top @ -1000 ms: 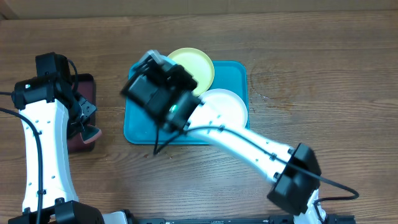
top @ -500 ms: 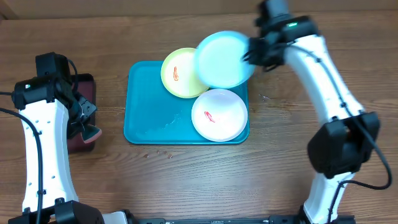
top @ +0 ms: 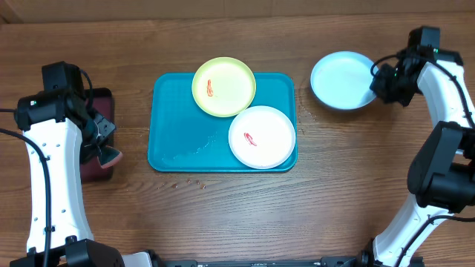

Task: Clean dirty plates on tray and stack at the side
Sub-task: 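Carry the pale blue plate right and set it on the table, then reach the right gripper back to the yellow plate rim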

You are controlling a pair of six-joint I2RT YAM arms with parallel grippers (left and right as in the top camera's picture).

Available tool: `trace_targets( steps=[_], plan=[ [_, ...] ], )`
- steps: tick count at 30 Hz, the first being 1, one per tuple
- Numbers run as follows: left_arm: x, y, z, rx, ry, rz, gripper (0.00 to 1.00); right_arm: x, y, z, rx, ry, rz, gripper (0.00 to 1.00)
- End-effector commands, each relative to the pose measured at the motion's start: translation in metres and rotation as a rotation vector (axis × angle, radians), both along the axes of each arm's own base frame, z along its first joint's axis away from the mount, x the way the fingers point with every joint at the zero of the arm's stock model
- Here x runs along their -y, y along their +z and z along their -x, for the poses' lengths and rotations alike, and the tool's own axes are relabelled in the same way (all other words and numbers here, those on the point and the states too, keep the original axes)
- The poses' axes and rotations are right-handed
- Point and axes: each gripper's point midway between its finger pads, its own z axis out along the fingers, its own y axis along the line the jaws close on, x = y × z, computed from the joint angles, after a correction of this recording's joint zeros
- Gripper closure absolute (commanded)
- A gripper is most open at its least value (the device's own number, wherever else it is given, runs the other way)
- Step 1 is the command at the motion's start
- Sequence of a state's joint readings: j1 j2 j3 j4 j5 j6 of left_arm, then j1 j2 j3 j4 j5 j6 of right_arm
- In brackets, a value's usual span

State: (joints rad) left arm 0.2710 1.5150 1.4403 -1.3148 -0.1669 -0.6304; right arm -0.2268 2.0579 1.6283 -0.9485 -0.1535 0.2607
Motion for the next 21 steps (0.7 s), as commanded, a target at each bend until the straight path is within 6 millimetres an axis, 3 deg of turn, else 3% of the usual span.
trace_targets(
  steps=[1, 5, 7, 11, 16, 21],
  plan=[
    [0.001, -0.001, -0.002, 0.009, 0.013, 0.012, 0.96, -0.012, -0.012, 0.004, 0.006, 0.02, -0.027, 0.96],
    [0.01, -0.002, -0.006, 0.023, -0.029, 0.062, 0.96, -0.018, -0.02, 0.005, 0.01, 0.031, -0.026, 0.88],
    [0.013, -0.002, -0.008, 0.031, -0.046, 0.078, 0.96, -0.018, -0.019, 0.005, 0.009, 0.032, -0.028, 0.75],
    [0.013, -0.002, -0.009, 0.035, -0.045, 0.077, 0.96, -0.024, -0.012, 0.005, 0.007, 0.041, -0.055, 0.63],
    [0.017, -0.003, -0.01, 0.042, -0.051, 0.1, 0.96, -0.036, 0.039, -0.013, 0.111, 0.074, -0.094, 0.5],
    [0.016, -0.002, -0.012, 0.049, -0.066, 0.095, 0.96, -0.089, 0.11, -0.038, 0.325, 0.211, -0.181, 0.4]
  ],
)
